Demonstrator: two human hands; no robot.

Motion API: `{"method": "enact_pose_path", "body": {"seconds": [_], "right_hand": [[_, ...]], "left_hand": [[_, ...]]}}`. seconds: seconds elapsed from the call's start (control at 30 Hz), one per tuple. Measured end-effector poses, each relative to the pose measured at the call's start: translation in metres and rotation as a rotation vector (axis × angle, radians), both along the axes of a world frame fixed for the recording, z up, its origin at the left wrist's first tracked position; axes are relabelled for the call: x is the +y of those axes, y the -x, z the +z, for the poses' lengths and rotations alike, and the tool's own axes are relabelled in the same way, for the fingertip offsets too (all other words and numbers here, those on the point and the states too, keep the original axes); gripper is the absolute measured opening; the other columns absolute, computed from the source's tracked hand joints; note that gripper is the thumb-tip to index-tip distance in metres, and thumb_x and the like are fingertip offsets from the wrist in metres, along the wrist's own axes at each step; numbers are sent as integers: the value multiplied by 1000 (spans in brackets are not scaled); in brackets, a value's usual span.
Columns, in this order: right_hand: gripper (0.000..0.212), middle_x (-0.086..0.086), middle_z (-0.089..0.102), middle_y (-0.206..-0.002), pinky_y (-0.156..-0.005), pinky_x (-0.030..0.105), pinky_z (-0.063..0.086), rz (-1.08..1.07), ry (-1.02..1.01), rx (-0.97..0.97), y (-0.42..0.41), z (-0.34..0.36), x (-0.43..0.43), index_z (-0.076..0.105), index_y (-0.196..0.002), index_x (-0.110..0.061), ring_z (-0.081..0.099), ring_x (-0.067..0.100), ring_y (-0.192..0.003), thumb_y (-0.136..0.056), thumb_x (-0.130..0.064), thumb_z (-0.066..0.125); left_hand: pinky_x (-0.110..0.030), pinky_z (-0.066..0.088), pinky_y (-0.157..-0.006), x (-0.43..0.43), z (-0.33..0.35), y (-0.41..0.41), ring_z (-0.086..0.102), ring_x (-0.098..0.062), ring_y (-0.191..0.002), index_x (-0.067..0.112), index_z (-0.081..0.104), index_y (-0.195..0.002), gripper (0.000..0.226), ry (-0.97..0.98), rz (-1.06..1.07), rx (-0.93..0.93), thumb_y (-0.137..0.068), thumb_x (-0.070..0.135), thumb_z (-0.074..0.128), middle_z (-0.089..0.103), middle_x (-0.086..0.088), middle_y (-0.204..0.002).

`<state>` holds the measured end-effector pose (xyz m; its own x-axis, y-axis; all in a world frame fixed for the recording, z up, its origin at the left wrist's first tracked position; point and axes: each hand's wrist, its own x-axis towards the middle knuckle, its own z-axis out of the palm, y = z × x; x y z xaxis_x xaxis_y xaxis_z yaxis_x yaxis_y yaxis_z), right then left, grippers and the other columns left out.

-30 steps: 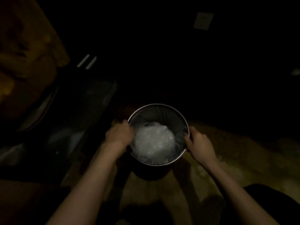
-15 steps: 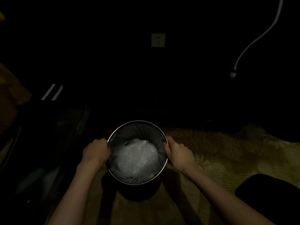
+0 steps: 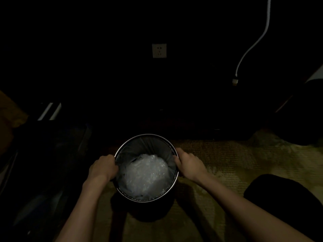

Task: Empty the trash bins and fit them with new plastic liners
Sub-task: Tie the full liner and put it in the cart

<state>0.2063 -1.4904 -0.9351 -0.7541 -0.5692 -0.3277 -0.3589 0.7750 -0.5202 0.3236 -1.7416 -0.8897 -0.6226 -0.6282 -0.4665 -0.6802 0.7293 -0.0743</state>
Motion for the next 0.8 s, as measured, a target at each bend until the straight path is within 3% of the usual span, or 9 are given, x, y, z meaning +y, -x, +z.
{"method": "enact_pose_path", "body": {"seconds": [0.2,0.43,0.63,0.8], "right_hand": [[32,23,64,-115,-81,41,47,27,-59,89,0,5,-5,50,-119,-10,61,42,-106,-102,-34,37],[29,22,63,-115,-80,40,45,-38,-62,147,7,9,21,50,-118,-9,60,42,-105,-99,-30,43],[29,20,65,-110,-80,41,48,-140,-117,190,25,20,69,51,-118,-11,62,41,-102,-96,-30,48],[22,17,67,-106,-80,44,53,-155,-124,161,42,30,101,52,-114,-12,65,38,-95,-97,-25,49]], "left_hand": [[-37,49,-87,6,0,-2,59,-38,-114,3,59,-121,33,13,28,60,-93,19,51,59,-22,-127],[-38,49,-81,23,0,8,61,-42,-106,2,63,-104,31,-8,6,260,-99,29,48,64,-25,-114],[-38,47,-87,61,-8,42,60,-38,-111,3,64,-108,33,-137,-28,344,-101,29,47,64,-23,-117],[-37,38,-97,85,-13,67,55,-34,-116,2,62,-113,33,-136,-149,442,-102,27,45,60,-21,-118]]}}
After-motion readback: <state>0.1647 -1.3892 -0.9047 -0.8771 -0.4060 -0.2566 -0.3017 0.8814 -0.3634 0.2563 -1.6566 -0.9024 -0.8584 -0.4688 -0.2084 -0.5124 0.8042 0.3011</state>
